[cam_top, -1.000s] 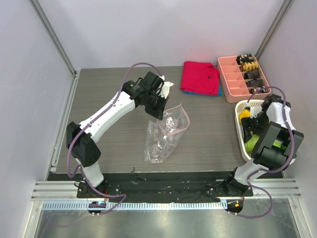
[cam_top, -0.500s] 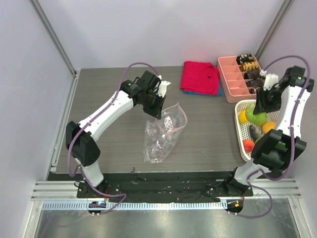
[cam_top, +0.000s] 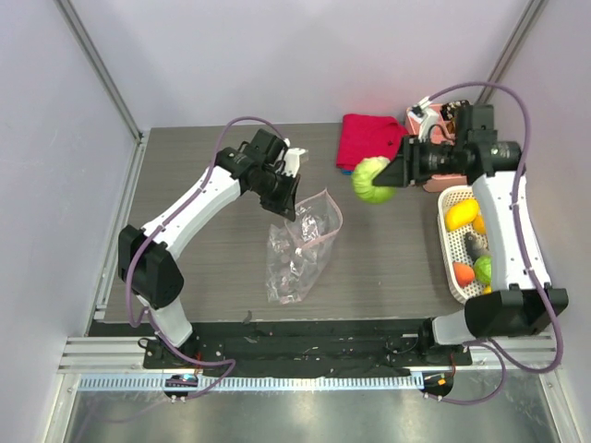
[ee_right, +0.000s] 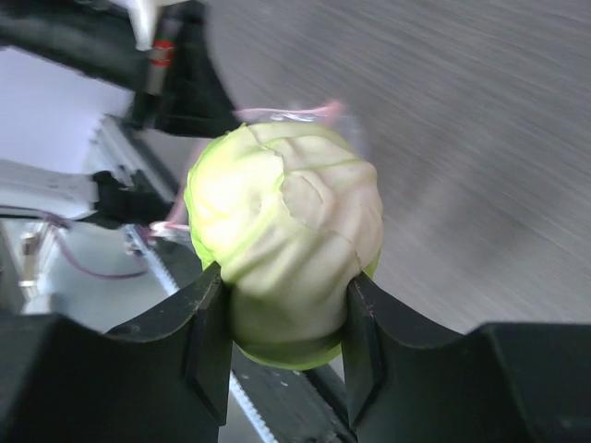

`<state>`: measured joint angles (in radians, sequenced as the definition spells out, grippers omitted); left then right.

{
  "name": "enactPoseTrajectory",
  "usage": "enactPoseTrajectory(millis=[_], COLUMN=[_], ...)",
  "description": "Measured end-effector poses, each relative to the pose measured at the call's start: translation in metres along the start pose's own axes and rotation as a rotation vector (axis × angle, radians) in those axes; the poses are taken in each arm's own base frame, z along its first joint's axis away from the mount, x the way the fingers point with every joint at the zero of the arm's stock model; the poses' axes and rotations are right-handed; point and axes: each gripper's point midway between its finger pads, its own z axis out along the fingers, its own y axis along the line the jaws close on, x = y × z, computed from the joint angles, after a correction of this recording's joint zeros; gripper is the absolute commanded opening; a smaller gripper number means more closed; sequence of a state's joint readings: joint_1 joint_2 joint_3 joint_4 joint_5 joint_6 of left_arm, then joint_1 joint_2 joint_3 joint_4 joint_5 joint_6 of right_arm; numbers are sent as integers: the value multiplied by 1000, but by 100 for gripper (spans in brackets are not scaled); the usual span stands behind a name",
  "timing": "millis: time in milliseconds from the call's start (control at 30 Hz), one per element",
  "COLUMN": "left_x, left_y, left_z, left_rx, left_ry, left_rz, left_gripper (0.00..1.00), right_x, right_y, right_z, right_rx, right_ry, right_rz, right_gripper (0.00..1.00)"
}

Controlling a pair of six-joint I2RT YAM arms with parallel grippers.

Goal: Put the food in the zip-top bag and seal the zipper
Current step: Place the fake vegetable in the zipper food storage bag.

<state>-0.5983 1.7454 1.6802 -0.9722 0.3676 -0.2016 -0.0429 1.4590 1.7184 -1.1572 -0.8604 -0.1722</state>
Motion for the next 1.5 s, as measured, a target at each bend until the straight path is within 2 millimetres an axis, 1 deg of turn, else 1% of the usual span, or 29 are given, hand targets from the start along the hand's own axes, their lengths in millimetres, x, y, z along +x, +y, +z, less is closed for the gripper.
enactPoseTrajectory(millis=[33,167,267,367,433,500,567,633,733,800,833,867,900,933,967,1067,1167,1233,1333,1400,1467,1500], left_x=[0,-2,-3,-4,-4,-5,-7,-9,-13,-15,-15,-16,-17,-18,-18,-18,-16,-16,-16,-15,-14,-13], left_y=[1,1,0,-3,-5,-7,-9,-10,-7,-4,-4,-3,-2,-2,-2,-4,-5,-7,-8,-7,-7,-7], left_z=[0,-1,-2,-3,-3,-4,-5,-6,-10,-12,-13,-14,-15,-15,-15,-14,-13,-13,-13,-13,-13,-13], left_rx=[2,12,19,30,45,61,80,99,123,133,139,144,146,149,152,166,177,185,192,195,200,201], left_ry=[-1,-9,-11,-16,-18,-21,-26,-30,-41,-46,-48,-50,-54,-56,-57,-58,-53,-53,-52,-50,-47,-48], left_rz=[-4,-7,-6,-5,-9,-15,-30,-41,-69,-88,-93,-96,-99,-100,-100,-98,-98,-96,-95,-97,-100,-100], left_gripper=[0,0,0,0,0,0,0,0,0,0,0,0,0,0,0,0,0,0,0,0,0,0], right_x=[0,1,3,9,17,26,42,59,82,92,96,99,103,106,109,111,104,92,64,49,41,39], right_y=[16,67,95,110,110,104,95,84,71,65,63,61,58,56,53,49,51,58,74,82,86,87], right_z=[8,32,50,72,86,99,113,123,132,136,137,138,139,140,142,145,141,133,118,104,92,86], right_rx=[-44,-180,-261,-308,-301,-279,-244,-204,-148,-109,-93,-79,-55,-37,-16,23,37,36,30,28,27,29], right_ry=[-17,-95,-122,-119,-106,-93,-66,-35,17,45,57,66,81,97,118,170,185,174,108,60,20,9], right_rz=[10,23,22,21,21,17,2,-13,-57,-108,-136,-158,-193,-221,-246,-305,-342,-357,-388,-400,-400,-395], right_gripper=[15,13,11,9,8,7,4,3,3,5,8,16,22,33,54,86,94,94,95,95,95,94])
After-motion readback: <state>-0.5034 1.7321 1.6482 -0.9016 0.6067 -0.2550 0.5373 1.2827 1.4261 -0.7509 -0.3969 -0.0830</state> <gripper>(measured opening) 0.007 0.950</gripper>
